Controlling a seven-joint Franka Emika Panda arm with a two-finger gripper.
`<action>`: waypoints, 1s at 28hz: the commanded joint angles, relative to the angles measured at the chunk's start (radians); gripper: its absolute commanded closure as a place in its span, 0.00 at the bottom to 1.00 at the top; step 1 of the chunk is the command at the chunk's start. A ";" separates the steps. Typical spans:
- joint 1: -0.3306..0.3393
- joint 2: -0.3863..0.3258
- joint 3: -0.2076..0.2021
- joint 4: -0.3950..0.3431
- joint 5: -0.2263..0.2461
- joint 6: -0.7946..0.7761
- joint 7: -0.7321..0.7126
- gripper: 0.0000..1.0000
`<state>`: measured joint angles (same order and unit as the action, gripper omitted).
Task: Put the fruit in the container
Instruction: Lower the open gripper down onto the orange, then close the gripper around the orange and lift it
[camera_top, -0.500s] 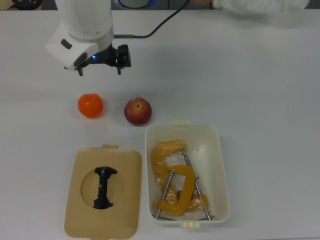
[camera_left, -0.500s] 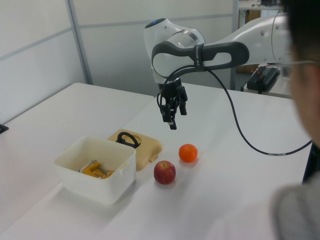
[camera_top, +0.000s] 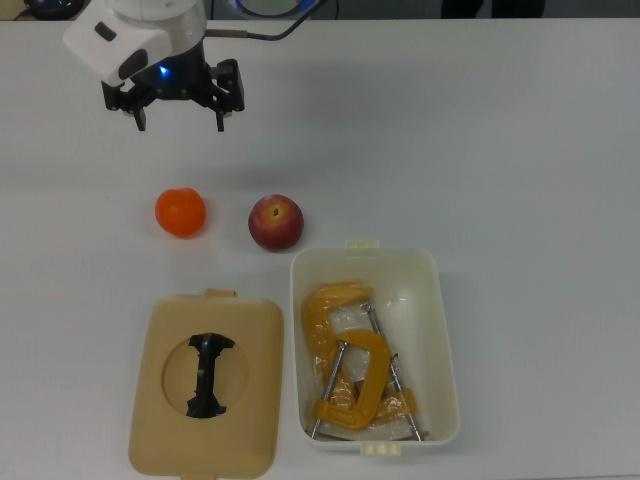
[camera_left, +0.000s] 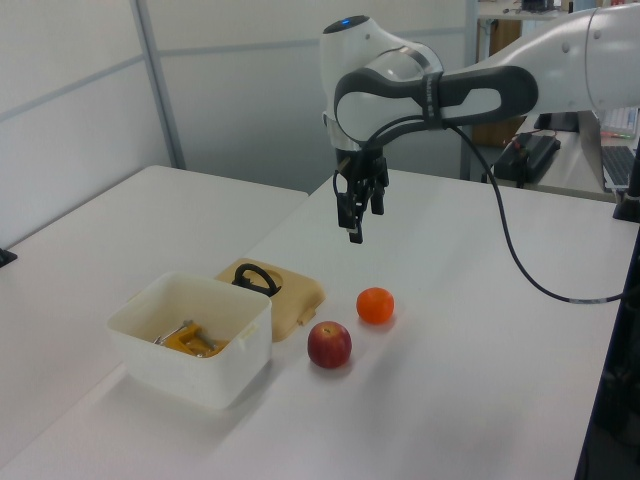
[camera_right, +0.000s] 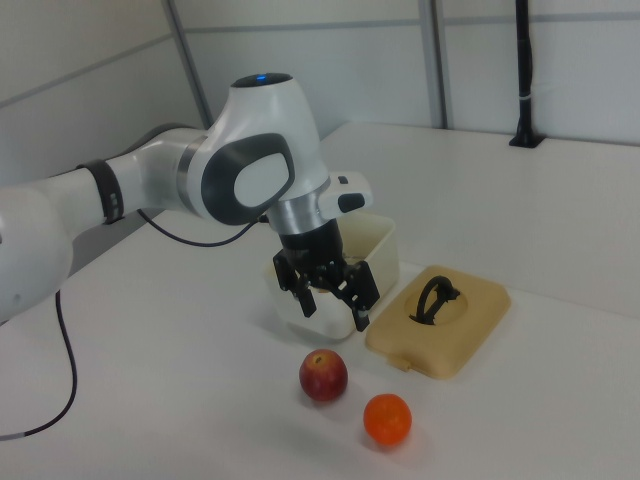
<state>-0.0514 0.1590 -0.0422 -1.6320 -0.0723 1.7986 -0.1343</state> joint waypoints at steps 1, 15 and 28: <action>0.001 -0.049 -0.001 -0.118 -0.009 0.079 -0.001 0.00; -0.051 0.098 0.001 -0.183 -0.012 0.326 -0.057 0.00; -0.061 0.195 0.001 -0.184 -0.061 0.398 -0.057 0.00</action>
<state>-0.1032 0.3513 -0.0422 -1.8102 -0.0981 2.1793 -0.1708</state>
